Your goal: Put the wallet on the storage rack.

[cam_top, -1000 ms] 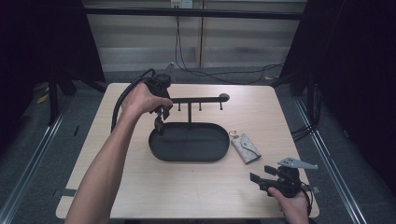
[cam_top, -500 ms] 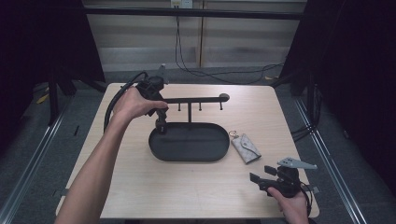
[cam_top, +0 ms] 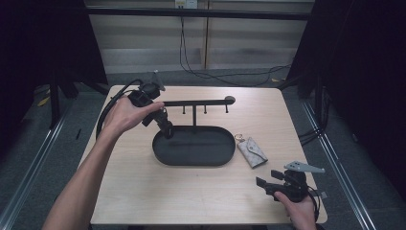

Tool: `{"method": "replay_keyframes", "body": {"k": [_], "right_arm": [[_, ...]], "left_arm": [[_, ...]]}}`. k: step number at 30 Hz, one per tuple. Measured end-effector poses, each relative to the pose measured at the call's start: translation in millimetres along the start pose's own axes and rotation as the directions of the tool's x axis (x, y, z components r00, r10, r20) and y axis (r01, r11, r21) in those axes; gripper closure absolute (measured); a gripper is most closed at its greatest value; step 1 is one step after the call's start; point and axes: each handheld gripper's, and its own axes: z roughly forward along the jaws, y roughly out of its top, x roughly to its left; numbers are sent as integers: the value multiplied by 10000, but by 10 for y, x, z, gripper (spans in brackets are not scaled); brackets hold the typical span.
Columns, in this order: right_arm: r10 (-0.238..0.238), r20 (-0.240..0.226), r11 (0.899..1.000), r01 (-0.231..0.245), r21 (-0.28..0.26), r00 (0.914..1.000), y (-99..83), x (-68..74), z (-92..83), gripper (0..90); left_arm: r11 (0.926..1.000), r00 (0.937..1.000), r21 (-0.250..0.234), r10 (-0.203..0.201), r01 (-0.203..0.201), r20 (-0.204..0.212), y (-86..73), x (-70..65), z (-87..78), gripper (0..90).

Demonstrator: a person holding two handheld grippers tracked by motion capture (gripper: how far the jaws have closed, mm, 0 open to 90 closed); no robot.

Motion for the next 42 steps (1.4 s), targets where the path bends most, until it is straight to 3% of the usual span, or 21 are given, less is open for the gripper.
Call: {"method": "replay_keyframes", "body": {"k": [2,3,4,7,9,11,16,22,27,32,35,36,37,38,41,42], "right_arm": [[5,33,10000,-5,24,10000,1,0,5,246],[-5,33,10000,5,32,10000,1,0,7,246],[-4,34,10000,4,36,10000,0,0,7,245],[-8,25,10000,8,30,10000,-1,0,5,249],[-18,8,10000,18,20,10000,0,2,2,250],[-29,0,10000,29,12,10000,-2,8,-4,250],[8,-16,10000,-8,35,10000,1,-3,3,250],[23,0,10000,-23,42,10000,4,0,5,250],[20,19,10000,-20,41,10000,3,-1,9,250],[-4,26,10000,4,72,10000,4,-1,15,250],[-4,20,10000,4,80,10000,4,-2,15,250],[-1,24,10000,0,99,10000,4,-3,18,249],[-4,23,9999,4,109,10000,4,-3,20,248],[1,31,9999,-1,120,10000,4,-1,23,248],[-10,40,9999,10,131,10000,4,1,25,248],[-8,41,9999,7,132,10000,4,1,25,248]], "left_arm": [[9996,9992,-179,231,-237,-333,-48,-16,-6,185],[9996,9992,-179,231,-237,-333,-48,-16,-6,185],[9981,9982,-332,516,-526,-307,-106,-43,-13,180],[9981,9981,-291,542,-551,-296,-152,-57,-4,179],[9960,9957,-471,738,-765,-567,-221,-78,5,182],[9909,9951,-916,984,-988,-82,-350,-46,58,183],[9880,9944,-1148,1053,-1035,94,-540,21,140,182],[9796,9944,-1840,914,-803,530,-788,86,175,186],[9670,9949,-2447,861,-706,532,-1035,115,319,183],[9627,9943,-2608,903,-724,571,-1162,107,424,204],[9517,9941,-2955,1002,-837,411,-1257,81,479,204],[9391,9948,-3329,991,-852,252,-1324,62,503,204],[9335,9942,-3463,1064,-934,186,-1362,57,508,204],[9335,9942,-3463,1064,-934,186,-1362,57,508,204],[9163,9949,-3923,979,-812,227,-1472,46,545,204],[9167,9949,-3908,990,-833,204,-1505,48,560,204]]}}
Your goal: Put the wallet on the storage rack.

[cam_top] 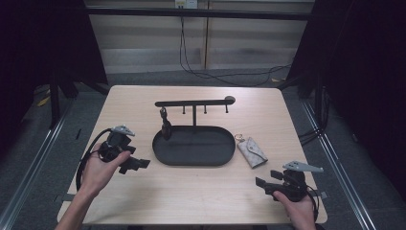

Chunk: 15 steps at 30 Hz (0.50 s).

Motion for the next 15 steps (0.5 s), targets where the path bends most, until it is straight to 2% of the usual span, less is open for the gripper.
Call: {"method": "replay_keyframes", "body": {"k": [1,2,5,8,9,10,12,15], "right_arm": [[0,7,10000,0,0,10000,0,-2,0,247],[0,7,10000,0,0,10000,0,-2,0,247],[16,22,10000,-16,-3,10000,0,-4,2,247],[46,38,10000,-47,17,10000,1,-3,3,247],[64,31,10000,-64,-5,10000,1,-9,3,245],[75,59,10000,-75,-17,10000,1,-13,1,244],[195,77,9998,-194,-67,9998,0,-21,0,242],[282,100,9996,-282,1,9996,6,-30,10,238]], "left_arm": [[9996,9998,-239,-154,157,140,-73,-3,10,204],[9996,9998,-239,-154,157,140,-73,-3,10,204],[9988,9993,-422,-252,263,270,-248,-19,56,205],[9991,9990,-319,-252,263,365,-338,-33,88,204],[9996,9995,-229,-181,186,242,-375,-54,96,204],[9993,9997,-342,-152,158,186,-419,-85,100,204],[9974,9994,-716,-55,79,336,-533,-160,100,204],[9957,9991,-926,11,27,419,-637,-236,117,204]]}}
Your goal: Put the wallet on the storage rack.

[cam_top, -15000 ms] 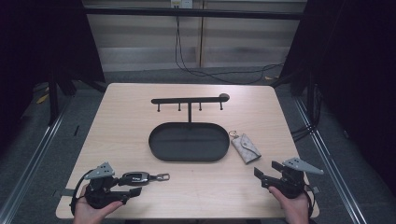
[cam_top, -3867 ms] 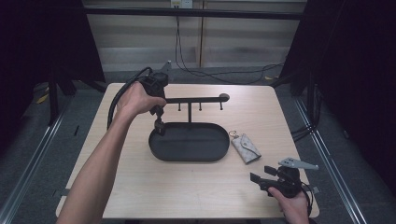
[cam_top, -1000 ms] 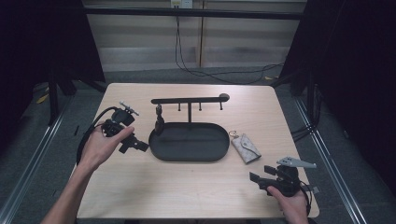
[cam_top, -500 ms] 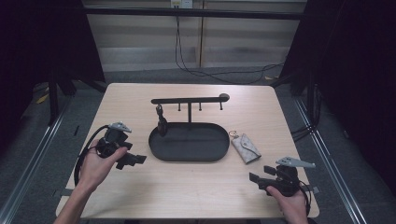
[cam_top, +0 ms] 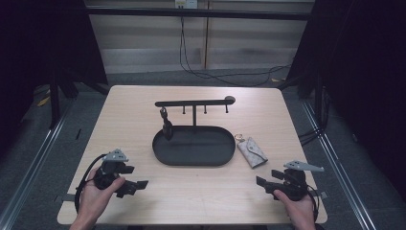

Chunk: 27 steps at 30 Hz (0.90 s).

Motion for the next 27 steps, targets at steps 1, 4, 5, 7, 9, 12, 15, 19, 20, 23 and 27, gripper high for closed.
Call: {"method": "replay_keyframes", "body": {"k": [1,4,5,7,9,12,15,19,20,23,27], "right_arm": [[-19,-28,10000,19,-4,10000,2,1,1,238],[-43,-55,10000,43,20,10000,2,10,2,238],[-24,-62,10000,24,4,10000,5,14,0,236],[1,-58,10000,-1,19,10000,12,9,0,234],[76,-43,10000,-76,47,10000,23,4,-3,231],[68,2,9999,-68,125,10000,50,8,-5,228],[295,-189,9988,-287,394,9994,105,-19,7,188],[187,-21,9973,-185,707,9998,224,-37,27,195],[225,91,9961,-232,854,9997,256,-43,38,202],[179,82,9950,-186,977,9998,377,-64,87,220],[142,71,9889,-151,1476,9999,524,-52,161,220]], "left_arm": [[10000,10000,-27,-16,16,-32,-36,-22,1,204],[9996,9999,-247,-110,108,-85,-117,-75,8,204],[9994,9995,-258,-230,235,218,-190,-126,16,204],[9991,9993,-357,-233,243,285,-232,-157,18,203],[9985,9979,-473,-239,268,604,-360,-230,10,198],[9984,9950,-549,-91,146,991,-434,-246,-8,174],[9968,9933,-755,-170,258,1144,-449,-211,-8,173],[9897,9939,-1187,-706,805,850,-472,-103,-1,217],[9904,9929,-1120,-704,810,958,-476,-89,2,217],[9912,9939,-1107,-625,724,904,-477,-94,4,217],[9964,9935,-801,-193,284,1126,-454,-132,34,197]]}}
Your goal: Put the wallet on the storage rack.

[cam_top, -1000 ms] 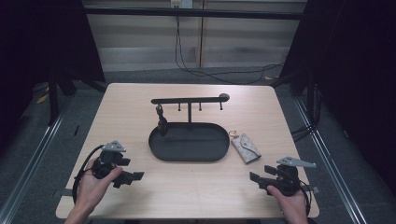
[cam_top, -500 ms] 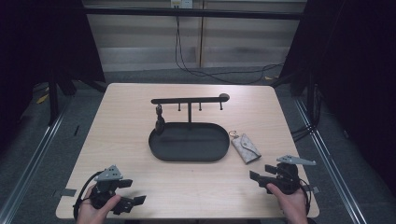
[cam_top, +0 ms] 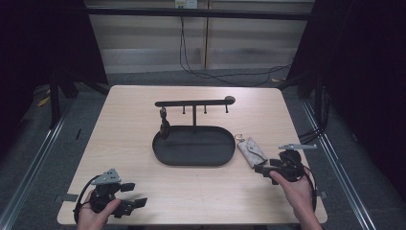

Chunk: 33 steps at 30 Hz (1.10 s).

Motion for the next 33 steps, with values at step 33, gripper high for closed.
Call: {"method": "replay_keyframes", "body": {"k": [33], "right_arm": [[-1322,777,8721,787,4830,9882,946,-6,657,180]], "left_arm": [[9980,9984,327,532,-538,170,5,-51,29,182]]}}
